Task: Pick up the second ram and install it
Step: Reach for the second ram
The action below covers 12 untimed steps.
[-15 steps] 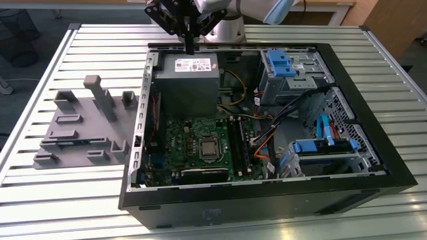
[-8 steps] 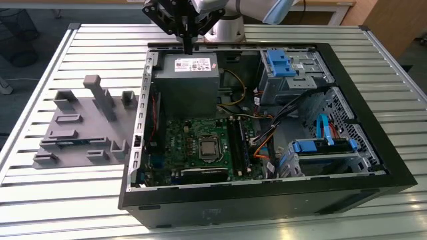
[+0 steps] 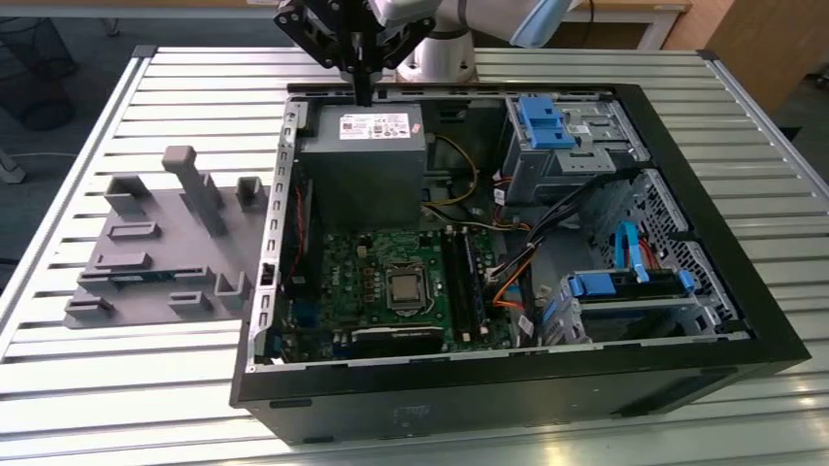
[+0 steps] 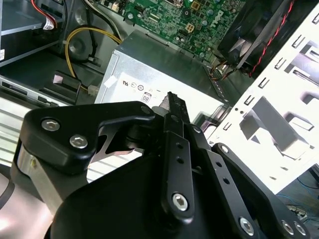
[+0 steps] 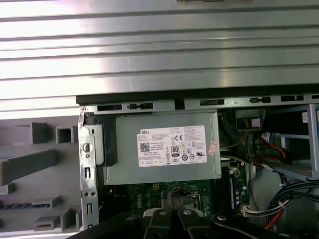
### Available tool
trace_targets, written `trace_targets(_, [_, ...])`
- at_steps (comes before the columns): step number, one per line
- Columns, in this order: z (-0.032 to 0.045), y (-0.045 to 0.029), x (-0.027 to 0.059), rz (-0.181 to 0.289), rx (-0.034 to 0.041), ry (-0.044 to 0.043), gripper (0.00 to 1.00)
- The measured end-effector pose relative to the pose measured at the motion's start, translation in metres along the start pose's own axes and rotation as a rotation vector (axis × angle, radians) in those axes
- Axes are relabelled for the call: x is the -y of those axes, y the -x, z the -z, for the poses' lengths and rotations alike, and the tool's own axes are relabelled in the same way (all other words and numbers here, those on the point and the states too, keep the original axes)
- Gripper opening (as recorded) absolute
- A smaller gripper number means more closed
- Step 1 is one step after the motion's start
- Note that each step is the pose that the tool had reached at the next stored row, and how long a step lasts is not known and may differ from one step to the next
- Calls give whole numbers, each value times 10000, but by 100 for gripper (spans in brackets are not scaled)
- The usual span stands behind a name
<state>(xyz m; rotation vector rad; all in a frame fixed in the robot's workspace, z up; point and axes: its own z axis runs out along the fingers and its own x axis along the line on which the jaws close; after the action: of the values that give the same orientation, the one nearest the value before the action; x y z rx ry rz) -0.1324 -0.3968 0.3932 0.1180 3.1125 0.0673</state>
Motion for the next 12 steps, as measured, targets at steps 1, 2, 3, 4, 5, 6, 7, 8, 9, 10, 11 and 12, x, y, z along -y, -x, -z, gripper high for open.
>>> trace_targets(1, [0,-1,0,1,0,0,11])
trace_targets(2, [0,-12,1,0,0,1,11])
trace_targets(3, [-1,-22,2,0,0,1,11])
trace_targets(4, [-1,-24,2,1,0,1,11])
trace_targets(5, [-1,-25,2,0,0,1,11])
trace_targets(6, [-1,-27,2,0,0,0,11])
trace_targets(7, [-1,-28,2,0,0,1,11])
trace_targets(8, [-1,-33,3,0,0,0,11])
trace_targets(9, [-1,-39,3,0,0,1,11])
trace_targets(10, [-1,-41,3,0,0,0,11])
trace_targets(11, [-1,-43,3,1,-1,0,11])
trace_targets(12, [-2,-45,4,0,0,0,11])
